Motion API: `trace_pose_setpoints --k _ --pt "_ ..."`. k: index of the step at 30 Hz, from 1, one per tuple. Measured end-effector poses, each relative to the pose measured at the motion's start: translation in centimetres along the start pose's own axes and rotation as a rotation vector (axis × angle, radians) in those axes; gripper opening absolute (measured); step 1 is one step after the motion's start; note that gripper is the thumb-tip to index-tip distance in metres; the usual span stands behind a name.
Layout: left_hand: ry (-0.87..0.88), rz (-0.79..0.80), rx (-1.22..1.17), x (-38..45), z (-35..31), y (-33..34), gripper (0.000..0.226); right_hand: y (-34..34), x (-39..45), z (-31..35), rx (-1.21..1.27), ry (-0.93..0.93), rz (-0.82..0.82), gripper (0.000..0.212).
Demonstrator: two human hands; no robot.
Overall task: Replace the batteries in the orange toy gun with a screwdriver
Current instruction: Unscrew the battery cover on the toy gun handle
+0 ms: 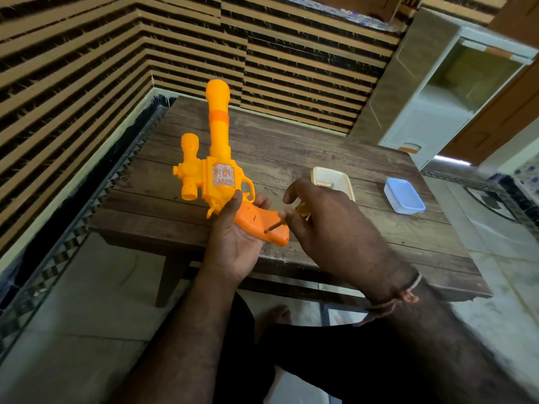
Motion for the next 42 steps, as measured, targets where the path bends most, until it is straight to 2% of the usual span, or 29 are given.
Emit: trace_pose_setpoints --k 3,4,7,8,10,12,14,19,23,25,28,29,33,36,40,42 --pt "0.017 -0.025 -0.015 0.0 -0.1 0.1 0.101 -0.1 0.0 0.1 -0.137 0.002 -0.015 0.015" --pt "0.017 -0.033 -0.014 0.0 -0.1 0.1 0.105 -0.1 0.0 0.3 -0.096 -0.012 -0.006 0.015" --pt "0.006 -0.032 -0.026 0.1 -0.1 0.1 0.106 -0.1 0.1 0.7 0.075 -0.05 0.039 0.037" --pt "0.001 -0.026 -0.036 0.0 -0.1 0.1 0.105 -0.1 0.2 0.7 0.098 -0.05 0.042 0.038" --pt "-0.007 -0.016 -0.045 0.1 -0.1 0.2 0.102 0.0 0.2 0.8 0.083 -0.047 0.029 0.027" --pt "-0.005 -0.001 -0.036 0.2 -0.1 0.1 0.094 0.0 0.3 0.6 -0.04 -0.028 -0.02 0.017" --pt "-0.003 -0.026 -0.02 0.1 -0.1 -0.2 0.092 -0.1 0.4 0.3 -0.112 -0.016 -0.058 0.016" --pt "0.009 -0.038 -0.025 0.1 -0.2 -0.2 0.097 0.2 0.4 0.5 0.094 -0.058 0.044 0.028" --pt "-0.005 -0.024 -0.021 0.0 -0.1 0.1 0.103 -0.1 0.3 0.1 -0.116 -0.004 -0.026 0.016" --pt "0.002 -0.041 0.005 -0.2 -0.1 0.1 0.103 -0.2 0.2 0.0 -0.114 0.006 -0.019 0.015" --pt "0.015 -0.035 0.011 -0.4 -0.2 0.5 0.108 0.0 0.1 0.1 0.04 -0.008 0.071 0.037" --pt "0.011 -0.033 0.007 -0.4 -0.2 0.6 0.11 0.1 0.0 0.0 0.052 -0.001 0.078 0.038" --pt "0.011 -0.035 -0.001 -0.2 -0.2 0.4 0.109 0.2 -0.2 -0.3 0.002 -0.001 0.006 0.019" --pt "0.019 -0.036 -0.024 -0.3 -0.3 0.4 0.1 0.0 0.0 -0.3 -0.01 -0.012 -0.081 0.012" --pt "0.024 -0.046 -0.028 -0.5 -0.4 0.7 0.095 -0.2 -0.1 -0.5 0.154 0.01 -0.116 0.023" --pt "0.019 -0.059 -0.045 -0.5 -0.4 0.9 0.1 -0.7 -0.4 -1.0 0.241 0.058 -0.17 0.021"
Point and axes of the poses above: each hand's wrist, its own x-axis towards the middle knuckle, its own y-axis out of the palm, z = x × y, the point moved 6 cm from there along x, towards the middle knuckle, and after that the axes turned 11 degrees about -x, right-handed, at the moved point
